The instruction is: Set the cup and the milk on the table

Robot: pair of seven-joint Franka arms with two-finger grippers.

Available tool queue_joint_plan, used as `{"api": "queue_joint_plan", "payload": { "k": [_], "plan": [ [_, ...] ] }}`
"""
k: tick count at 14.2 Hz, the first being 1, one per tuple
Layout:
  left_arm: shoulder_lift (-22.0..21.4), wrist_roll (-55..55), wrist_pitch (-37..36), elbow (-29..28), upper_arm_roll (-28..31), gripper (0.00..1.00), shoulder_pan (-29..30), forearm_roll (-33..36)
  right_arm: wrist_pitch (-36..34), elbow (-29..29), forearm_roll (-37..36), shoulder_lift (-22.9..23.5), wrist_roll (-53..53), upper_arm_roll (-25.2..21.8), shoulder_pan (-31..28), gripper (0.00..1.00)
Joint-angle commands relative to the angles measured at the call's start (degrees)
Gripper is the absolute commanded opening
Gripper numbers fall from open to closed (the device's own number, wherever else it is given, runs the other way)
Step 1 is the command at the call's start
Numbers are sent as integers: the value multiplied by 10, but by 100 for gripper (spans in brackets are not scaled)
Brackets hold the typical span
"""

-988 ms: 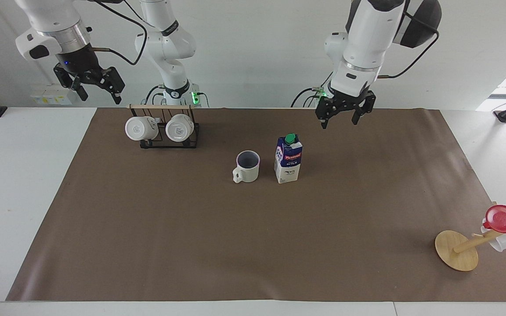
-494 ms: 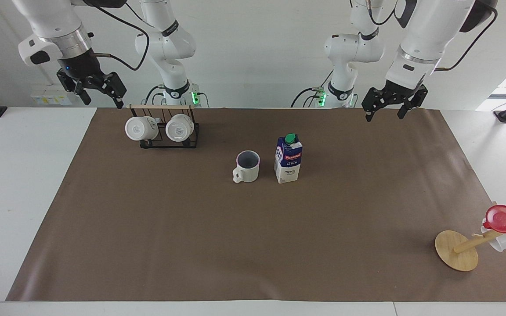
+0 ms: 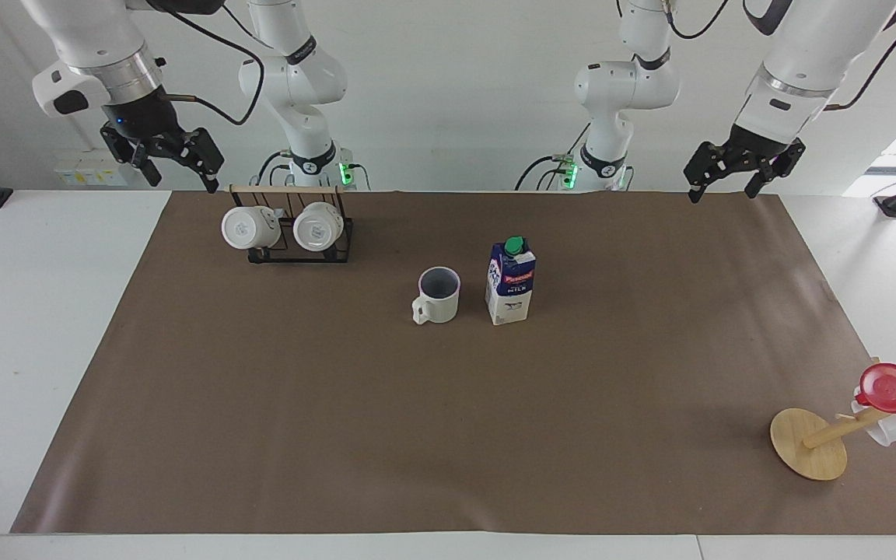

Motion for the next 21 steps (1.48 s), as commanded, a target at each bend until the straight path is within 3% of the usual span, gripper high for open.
{"api": "queue_joint_plan", "payload": {
  "k": [1, 21],
  "plan": [
    [-2, 26, -14, 8, -7, 100, 22, -4, 12, -11, -1, -7, 1, 1, -2, 100],
    [-21, 68, -36, -9, -9, 100, 21, -25, 9, 9, -20, -6, -3, 7, 0, 100]
  ]
}}
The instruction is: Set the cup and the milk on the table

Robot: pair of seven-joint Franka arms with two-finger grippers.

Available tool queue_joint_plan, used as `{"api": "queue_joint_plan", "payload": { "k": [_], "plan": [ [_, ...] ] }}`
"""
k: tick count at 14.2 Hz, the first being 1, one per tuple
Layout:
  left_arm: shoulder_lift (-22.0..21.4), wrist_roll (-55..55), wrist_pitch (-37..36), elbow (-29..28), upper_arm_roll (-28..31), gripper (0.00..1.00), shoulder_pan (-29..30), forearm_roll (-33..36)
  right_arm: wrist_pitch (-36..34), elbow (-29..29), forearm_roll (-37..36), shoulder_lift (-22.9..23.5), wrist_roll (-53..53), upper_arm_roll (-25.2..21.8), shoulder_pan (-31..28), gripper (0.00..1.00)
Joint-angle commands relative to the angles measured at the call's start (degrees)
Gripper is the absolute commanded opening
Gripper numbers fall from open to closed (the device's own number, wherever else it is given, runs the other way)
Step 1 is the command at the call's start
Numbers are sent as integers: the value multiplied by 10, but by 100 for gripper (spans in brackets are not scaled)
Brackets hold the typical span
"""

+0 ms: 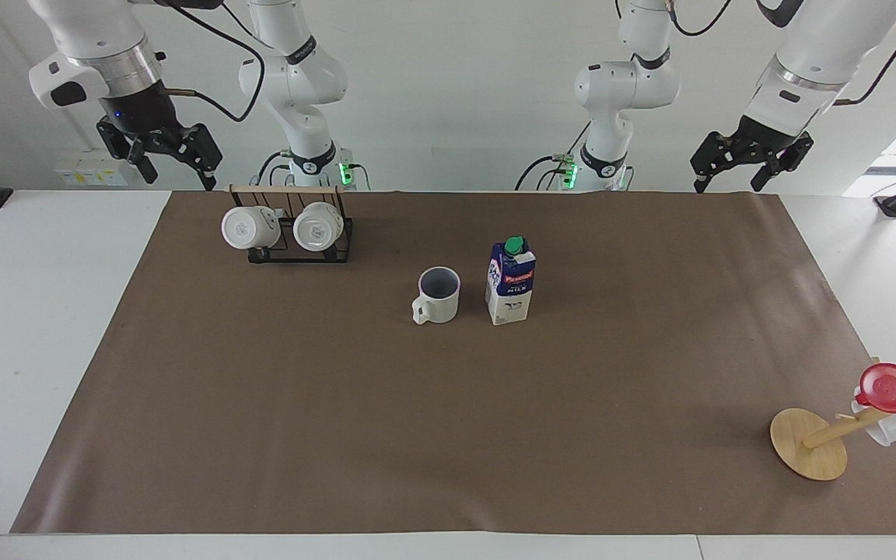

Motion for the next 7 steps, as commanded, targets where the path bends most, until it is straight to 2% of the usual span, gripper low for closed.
{"api": "queue_joint_plan", "payload": {
  "k": [1, 7],
  "plan": [
    [-13, 23, -10, -9, -3, 100, 8, -10, 5, -2, -8, -4, -3, 3, 0, 100],
    [-14, 24, -10, -10, -3, 100, 8, -10, 4, -8, -5, -7, -11, 3, 0, 100]
  ]
}}
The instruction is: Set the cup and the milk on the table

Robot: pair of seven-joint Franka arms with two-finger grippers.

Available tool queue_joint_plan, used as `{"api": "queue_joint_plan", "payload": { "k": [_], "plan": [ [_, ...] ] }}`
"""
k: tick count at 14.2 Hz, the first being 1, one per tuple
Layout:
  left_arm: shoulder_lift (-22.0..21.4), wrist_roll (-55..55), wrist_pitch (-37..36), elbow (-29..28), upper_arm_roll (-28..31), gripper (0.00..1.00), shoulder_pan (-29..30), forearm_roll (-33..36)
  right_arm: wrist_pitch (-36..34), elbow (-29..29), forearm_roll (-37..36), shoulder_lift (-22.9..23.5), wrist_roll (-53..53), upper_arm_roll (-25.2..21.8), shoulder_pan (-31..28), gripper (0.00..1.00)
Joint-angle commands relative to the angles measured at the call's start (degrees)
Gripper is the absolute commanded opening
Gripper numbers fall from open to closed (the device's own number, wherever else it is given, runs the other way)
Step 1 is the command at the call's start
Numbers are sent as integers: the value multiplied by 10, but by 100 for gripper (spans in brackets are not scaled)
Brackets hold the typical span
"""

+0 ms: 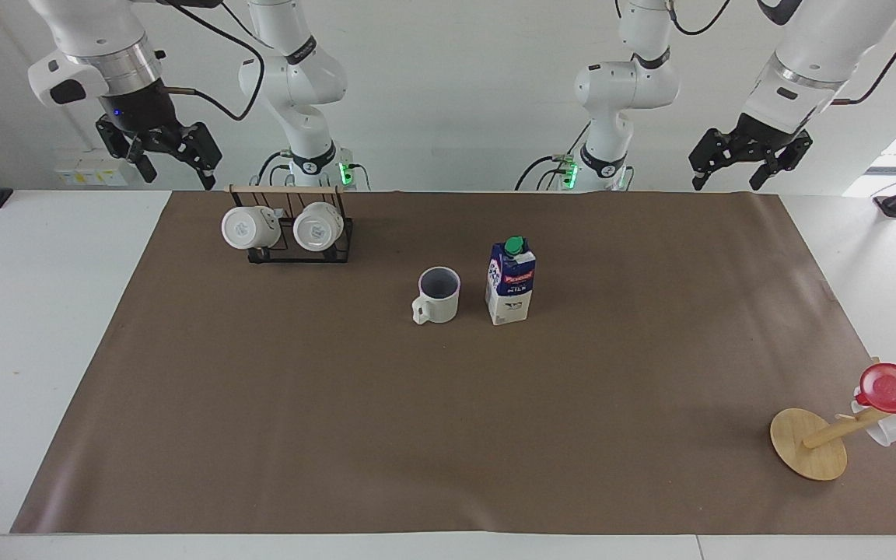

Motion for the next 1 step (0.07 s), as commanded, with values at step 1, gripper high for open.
{"api": "queue_joint_plan", "payload": {
  "k": [1],
  "plan": [
    [-13, 10, -9, -9, -3, 100, 8, -9, 5, -8, -3, -9, -9, 2, -1, 100]
  ]
}}
